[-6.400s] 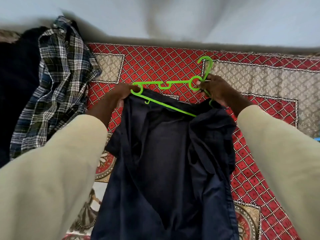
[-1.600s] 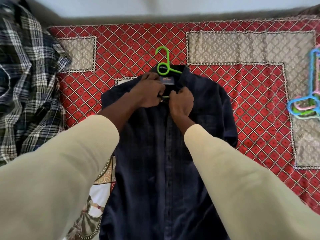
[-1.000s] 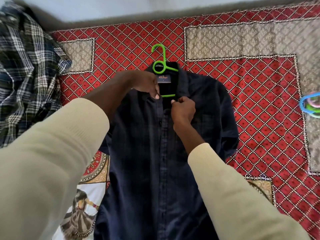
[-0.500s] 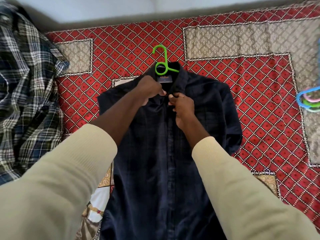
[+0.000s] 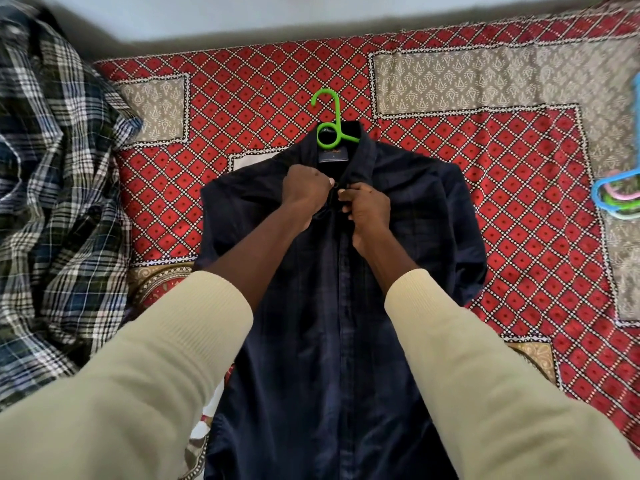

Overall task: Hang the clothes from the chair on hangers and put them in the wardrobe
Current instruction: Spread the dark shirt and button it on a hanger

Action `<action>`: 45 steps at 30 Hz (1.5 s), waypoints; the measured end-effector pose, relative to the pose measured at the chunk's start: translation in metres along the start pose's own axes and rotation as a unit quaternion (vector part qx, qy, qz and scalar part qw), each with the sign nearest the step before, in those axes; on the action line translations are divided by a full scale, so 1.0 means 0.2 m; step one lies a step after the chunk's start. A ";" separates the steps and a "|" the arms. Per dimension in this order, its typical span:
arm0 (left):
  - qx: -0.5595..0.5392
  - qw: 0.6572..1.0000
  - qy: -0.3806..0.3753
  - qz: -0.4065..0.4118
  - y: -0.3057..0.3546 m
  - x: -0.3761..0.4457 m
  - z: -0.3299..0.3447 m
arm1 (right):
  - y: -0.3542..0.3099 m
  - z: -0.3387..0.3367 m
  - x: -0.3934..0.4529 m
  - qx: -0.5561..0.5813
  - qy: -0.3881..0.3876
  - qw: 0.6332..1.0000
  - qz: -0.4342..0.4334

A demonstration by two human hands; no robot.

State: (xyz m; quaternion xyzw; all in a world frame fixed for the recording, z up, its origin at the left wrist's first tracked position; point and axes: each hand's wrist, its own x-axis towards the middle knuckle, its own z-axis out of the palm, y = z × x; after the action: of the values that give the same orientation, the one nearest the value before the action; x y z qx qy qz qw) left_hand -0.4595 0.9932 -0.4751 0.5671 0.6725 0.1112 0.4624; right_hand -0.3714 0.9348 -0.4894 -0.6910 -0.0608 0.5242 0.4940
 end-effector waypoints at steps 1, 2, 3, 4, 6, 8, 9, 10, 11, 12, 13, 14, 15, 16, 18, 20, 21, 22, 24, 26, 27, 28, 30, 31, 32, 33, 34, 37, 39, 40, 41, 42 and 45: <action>-0.045 0.999 0.027 -0.013 -0.01 0.00 0.01 | 0.01 0.00 0.00 0.004 -0.002 1.000 -0.003; -0.063 0.996 0.059 -0.027 -0.02 -0.01 0.02 | 0.01 0.00 0.00 0.006 -0.005 1.000 -0.006; -0.069 0.995 0.069 -0.034 -0.03 -0.02 0.02 | 0.02 -0.01 0.01 0.007 -0.009 1.000 -0.010; -0.076 0.994 0.075 -0.030 -0.04 -0.02 0.03 | 0.02 -0.01 0.01 0.007 -0.012 1.000 -0.011; -0.093 0.992 0.078 -0.024 -0.03 -0.03 0.03 | 0.02 -0.02 0.01 0.021 -0.020 1.000 0.001; -0.107 0.991 0.071 -0.019 -0.02 -0.02 0.02 | 0.02 -0.03 0.03 0.049 -0.027 0.998 0.022; -0.111 0.992 0.064 -0.021 -0.02 -0.02 0.02 | 0.02 -0.03 0.03 0.052 -0.028 0.998 0.027; -0.110 0.992 0.065 -0.021 -0.01 -0.02 0.01 | 0.02 -0.03 0.04 0.046 -0.026 0.998 0.029; -0.111 0.991 0.066 -0.023 0.00 -0.02 0.00 | 0.02 -0.03 0.05 0.034 -0.022 0.999 0.029; -0.112 0.991 0.073 -0.025 0.00 -0.02 0.00 | 0.01 -0.02 0.05 0.020 -0.017 0.999 0.030; -0.111 0.990 0.079 -0.032 0.01 -0.02 0.00 | 0.00 -0.02 0.06 0.005 -0.012 0.999 0.029; -0.105 0.990 0.085 -0.035 0.01 -0.02 0.00 | 0.00 -0.01 0.06 -0.006 -0.007 1.000 0.027; -0.096 0.991 0.085 -0.039 0.02 -0.01 0.00 | -0.01 -0.01 0.06 -0.016 -0.003 1.000 0.024; -0.091 0.992 0.080 -0.038 0.02 -0.01 0.01 | -0.01 -0.01 0.06 -0.028 0.002 0.999 0.020; -0.085 0.994 0.056 -0.030 0.01 0.00 0.01 | -0.02 0.00 0.06 -0.048 0.010 0.999 0.007; -0.088 0.995 0.030 -0.027 0.00 0.01 0.01 | -0.01 0.01 0.07 -0.064 0.013 0.998 -0.020; -0.092 0.995 0.017 -0.030 0.00 0.01 0.01 | -0.01 0.01 0.07 -0.077 0.016 0.996 -0.040; -0.099 0.995 0.002 -0.029 0.00 0.02 0.00 | 0.00 0.02 0.08 -0.092 0.020 0.994 -0.063; -0.115 0.992 -0.037 -0.023 0.00 0.03 -0.03 | 0.02 0.02 0.10 -0.126 0.028 0.987 -0.097; -0.109 0.991 -0.079 -0.012 0.02 0.03 -0.06 | 0.03 0.03 0.12 -0.160 0.031 0.980 -0.111; -0.102 0.991 -0.091 -0.005 0.02 0.03 -0.06 | 0.04 0.03 0.12 -0.175 0.030 0.978 -0.114; -0.100 0.991 -0.091 0.000 0.03 0.03 -0.06 | 0.04 0.02 0.12 -0.184 0.027 0.976 -0.116; -0.096 0.993 -0.071 0.005 0.01 0.04 -0.05 | 0.05 0.01 0.13 -0.181 0.014 0.977 -0.113; -0.089 0.994 -0.060 0.012 0.00 0.04 -0.05 | 0.06 0.00 0.13 -0.174 0.003 0.979 -0.109; -0.084 0.995 -0.052 0.022 -0.02 0.05 -0.04 | 0.06 -0.01 0.13 -0.168 -0.007 0.980 -0.105; -0.077 0.996 -0.043 0.033 -0.03 0.05 -0.03 | 0.05 -0.02 0.13 -0.169 -0.015 0.979 -0.109; -0.063 0.996 -0.032 0.047 -0.05 0.05 -0.02 | 0.05 -0.02 0.12 -0.177 -0.020 0.977 -0.118; -0.011 0.997 -0.015 0.080 -0.07 0.06 -0.02 | 0.03 -0.03 0.11 -0.193 -0.042 0.971 -0.132; -0.028 0.996 -0.048 0.067 -0.06 0.07 -0.02 | 0.00 -0.07 0.12 -0.171 -0.091 0.976 -0.100; -0.044 0.995 -0.071 0.063 -0.05 0.08 -0.03 | -0.02 -0.08 0.13 -0.158 -0.120 0.977 -0.079; -0.059 0.992 -0.090 0.062 -0.05 0.09 -0.05 | -0.04 -0.10 0.13 -0.150 -0.141 0.977 -0.064; -0.074 0.990 -0.106 0.060 -0.04 0.10 -0.07 | -0.06 -0.11 0.14 -0.146 -0.149 0.977 -0.056; -0.099 0.981 -0.150 0.068 -0.03 0.14 -0.12 | -0.07 -0.09 0.14 -0.147 -0.118 0.981 -0.056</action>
State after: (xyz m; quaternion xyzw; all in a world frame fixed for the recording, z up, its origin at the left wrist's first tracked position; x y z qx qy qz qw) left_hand -0.4799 1.0245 -0.4788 0.5731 0.5411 0.1225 0.6032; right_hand -0.3392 0.9472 -0.4976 -0.6847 -0.2334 0.5589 0.4053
